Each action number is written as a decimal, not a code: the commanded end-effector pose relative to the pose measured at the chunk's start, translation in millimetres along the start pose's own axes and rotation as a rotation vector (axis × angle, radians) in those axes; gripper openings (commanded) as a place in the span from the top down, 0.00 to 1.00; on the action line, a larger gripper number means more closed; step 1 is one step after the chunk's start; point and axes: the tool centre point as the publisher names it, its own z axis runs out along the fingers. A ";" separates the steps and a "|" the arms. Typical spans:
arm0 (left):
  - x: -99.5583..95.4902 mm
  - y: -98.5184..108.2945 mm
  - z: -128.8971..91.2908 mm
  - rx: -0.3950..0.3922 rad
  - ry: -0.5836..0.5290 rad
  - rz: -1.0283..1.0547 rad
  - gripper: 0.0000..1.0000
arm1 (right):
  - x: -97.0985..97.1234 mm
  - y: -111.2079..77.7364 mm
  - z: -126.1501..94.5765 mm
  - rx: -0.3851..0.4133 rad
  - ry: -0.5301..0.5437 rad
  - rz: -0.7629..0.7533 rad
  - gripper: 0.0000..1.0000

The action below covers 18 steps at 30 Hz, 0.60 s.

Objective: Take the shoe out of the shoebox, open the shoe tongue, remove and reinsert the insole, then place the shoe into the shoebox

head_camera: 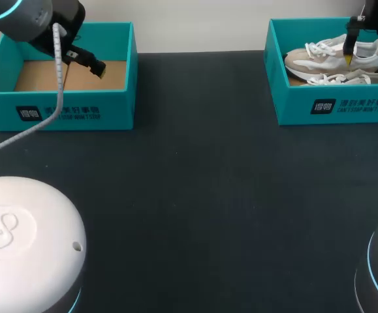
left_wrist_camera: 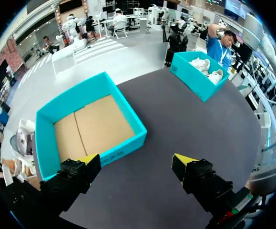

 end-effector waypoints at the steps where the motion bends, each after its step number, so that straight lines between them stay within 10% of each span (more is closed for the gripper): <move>1: -3.8 -2.5 -0.9 -0.200 -0.059 -0.340 0.00 | -7.5 -16.6 -1.8 -0.013 -0.001 -0.010 0.00; 18: -25.6 11.2 17.6 -0.314 -0.003 -0.493 0.00 | -42.6 -26.4 32.8 0.012 0.031 -0.022 0.00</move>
